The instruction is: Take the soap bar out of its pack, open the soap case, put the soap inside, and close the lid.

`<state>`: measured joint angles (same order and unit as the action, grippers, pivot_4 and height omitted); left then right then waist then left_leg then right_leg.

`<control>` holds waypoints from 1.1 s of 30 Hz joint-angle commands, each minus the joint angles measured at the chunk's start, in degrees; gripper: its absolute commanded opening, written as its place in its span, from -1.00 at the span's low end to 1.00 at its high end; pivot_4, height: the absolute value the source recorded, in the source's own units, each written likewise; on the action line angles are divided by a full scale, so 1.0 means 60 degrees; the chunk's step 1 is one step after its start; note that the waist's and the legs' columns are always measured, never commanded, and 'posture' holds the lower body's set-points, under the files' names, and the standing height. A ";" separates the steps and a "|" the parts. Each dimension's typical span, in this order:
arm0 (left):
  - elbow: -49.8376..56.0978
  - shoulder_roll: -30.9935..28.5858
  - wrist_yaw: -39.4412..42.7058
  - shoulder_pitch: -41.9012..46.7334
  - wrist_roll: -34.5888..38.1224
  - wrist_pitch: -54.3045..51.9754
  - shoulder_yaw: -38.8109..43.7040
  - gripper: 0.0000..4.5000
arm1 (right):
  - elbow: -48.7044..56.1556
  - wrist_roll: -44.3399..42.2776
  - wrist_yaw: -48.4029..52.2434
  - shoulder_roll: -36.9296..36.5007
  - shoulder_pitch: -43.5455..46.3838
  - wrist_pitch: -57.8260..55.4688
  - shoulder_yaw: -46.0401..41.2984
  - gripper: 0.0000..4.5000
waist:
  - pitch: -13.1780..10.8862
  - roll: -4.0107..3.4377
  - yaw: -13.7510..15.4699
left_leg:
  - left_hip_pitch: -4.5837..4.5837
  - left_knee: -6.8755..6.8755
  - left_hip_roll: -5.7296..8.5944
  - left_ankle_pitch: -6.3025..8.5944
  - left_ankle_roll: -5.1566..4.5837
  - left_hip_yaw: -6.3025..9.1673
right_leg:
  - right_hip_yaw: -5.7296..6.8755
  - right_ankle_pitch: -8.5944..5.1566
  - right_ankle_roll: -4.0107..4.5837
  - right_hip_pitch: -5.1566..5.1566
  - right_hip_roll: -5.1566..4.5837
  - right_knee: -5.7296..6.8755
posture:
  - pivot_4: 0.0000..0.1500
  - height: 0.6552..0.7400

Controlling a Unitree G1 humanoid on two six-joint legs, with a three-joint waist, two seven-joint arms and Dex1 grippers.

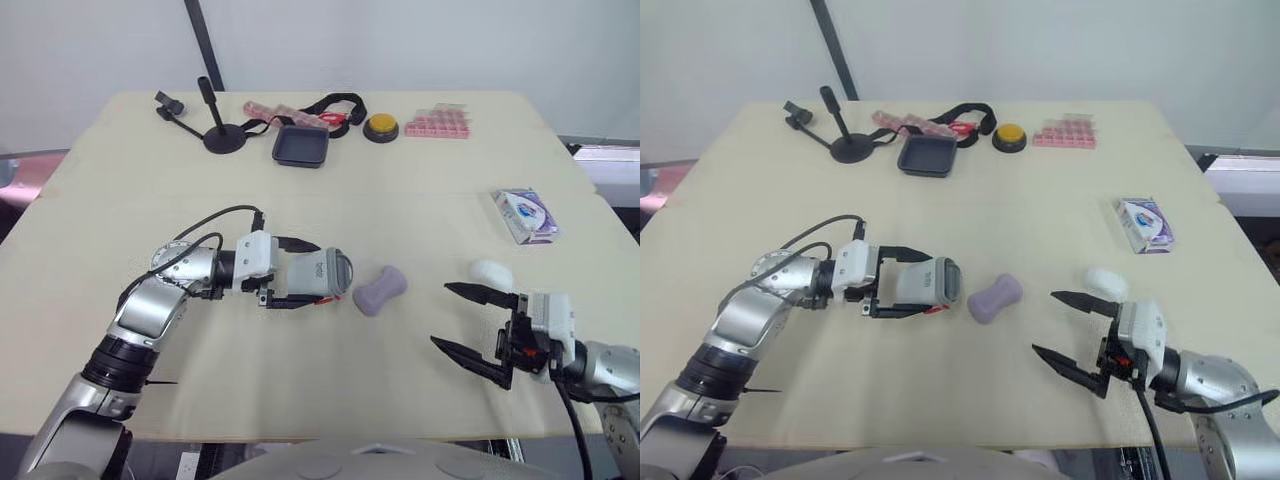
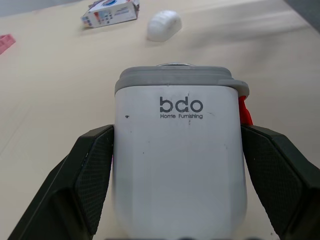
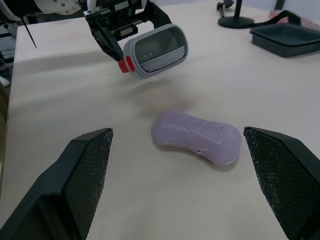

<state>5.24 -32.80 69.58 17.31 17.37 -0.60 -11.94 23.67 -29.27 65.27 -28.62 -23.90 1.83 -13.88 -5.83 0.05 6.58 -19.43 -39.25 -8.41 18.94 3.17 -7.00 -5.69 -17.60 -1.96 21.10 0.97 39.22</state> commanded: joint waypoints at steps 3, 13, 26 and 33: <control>0.0004 -0.0070 0.0213 0.0176 0.0016 -0.0048 -0.0048 0.55 | -0.0061 0.0335 -0.0172 0.0359 -0.0487 0.1131 0.0277 0.99 | 0.0000 -0.0001 -0.0146 | 0.0005 0.0045 0.0003 -0.0014 0.0005 0.0003 | 0.0000 0.0000 0.0001 -0.0034 -0.0001 -0.0036 | 1.00 1.00; -0.0751 -0.0857 0.0805 0.1158 -0.1282 -0.0501 -0.0790 0.55 | -0.0147 0.0323 -0.0098 -0.0036 -0.0804 0.1598 0.0560 0.99 | 0.0000 -0.0001 -0.0222 | 0.0010 0.0058 0.0010 -0.0022 -0.0007 0.0033 | 0.0043 0.0000 0.0000 -0.0065 -0.0018 -0.0032 | 1.00 1.00; 0.1068 -0.1215 0.0500 0.2134 -0.2553 -0.2533 -0.1754 0.55 | -0.0186 0.0011 -0.0007 -0.0417 -0.0813 0.1523 0.0545 0.99 | -0.0002 -0.0001 -0.0265 | 0.0009 0.0072 0.0020 -0.0023 -0.0009 0.0039 | 0.0050 0.0000 0.0000 -0.0091 -0.0026 -0.0058 | 1.00 1.00; 0.1442 -0.1466 0.0586 0.2731 -0.3018 -0.3027 -0.1980 0.55 | -0.0579 -0.0191 0.0197 -0.0602 -0.0649 0.1629 0.0437 0.99 | -0.0003 -0.0002 -0.0265 | 0.0009 0.0080 0.0021 -0.0022 -0.0009 0.0048 | 0.0061 0.0000 0.0000 -0.0105 -0.0026 -0.0087 | 1.00 1.00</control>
<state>11.79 -41.24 73.02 32.39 -0.20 -17.87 -23.99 20.08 -28.63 65.82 -31.65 -27.95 10.44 -9.78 -5.85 0.04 4.99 -19.38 -38.75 -8.28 18.80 3.12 -6.71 -5.33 -17.60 -1.96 20.47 0.81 38.68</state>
